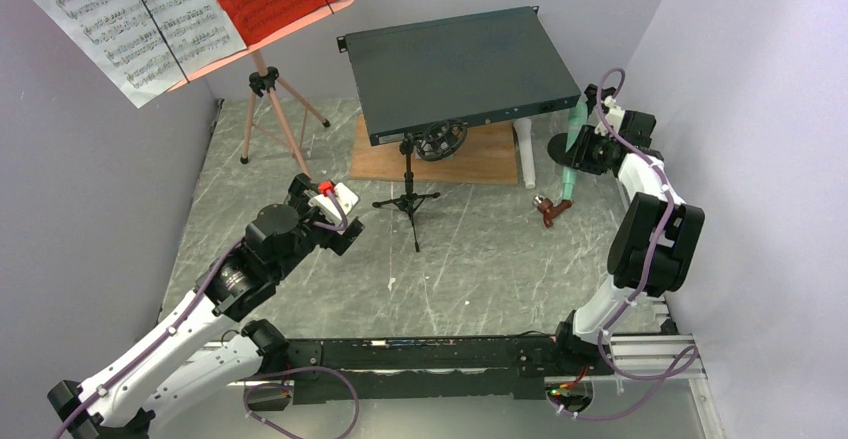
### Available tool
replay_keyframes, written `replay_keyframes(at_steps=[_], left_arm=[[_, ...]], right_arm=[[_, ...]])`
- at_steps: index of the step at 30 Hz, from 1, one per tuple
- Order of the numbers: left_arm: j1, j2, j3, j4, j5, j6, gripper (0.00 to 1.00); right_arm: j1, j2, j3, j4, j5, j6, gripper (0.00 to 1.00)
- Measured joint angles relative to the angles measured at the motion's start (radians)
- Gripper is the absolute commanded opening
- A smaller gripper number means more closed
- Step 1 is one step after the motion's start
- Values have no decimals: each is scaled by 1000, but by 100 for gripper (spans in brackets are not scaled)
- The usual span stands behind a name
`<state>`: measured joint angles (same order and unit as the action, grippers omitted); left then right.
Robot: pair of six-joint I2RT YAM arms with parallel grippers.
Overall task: Pack up the instrument practice props
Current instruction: Place the microphone at the center of the board.
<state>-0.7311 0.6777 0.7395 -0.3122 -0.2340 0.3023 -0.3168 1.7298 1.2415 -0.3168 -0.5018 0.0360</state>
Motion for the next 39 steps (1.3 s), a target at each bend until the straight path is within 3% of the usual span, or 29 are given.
replay_keyframes(at_steps=[11, 31, 39], left_arm=[[10, -2, 0, 0, 0, 0, 99], [25, -2, 0, -1, 1, -1, 99], [26, -2, 0, -1, 16, -5, 100]], right_arm=[[101, 92, 20, 95, 64, 2, 26], [97, 175, 48, 101, 109, -57, 50], [97, 175, 48, 100, 109, -71, 51]])
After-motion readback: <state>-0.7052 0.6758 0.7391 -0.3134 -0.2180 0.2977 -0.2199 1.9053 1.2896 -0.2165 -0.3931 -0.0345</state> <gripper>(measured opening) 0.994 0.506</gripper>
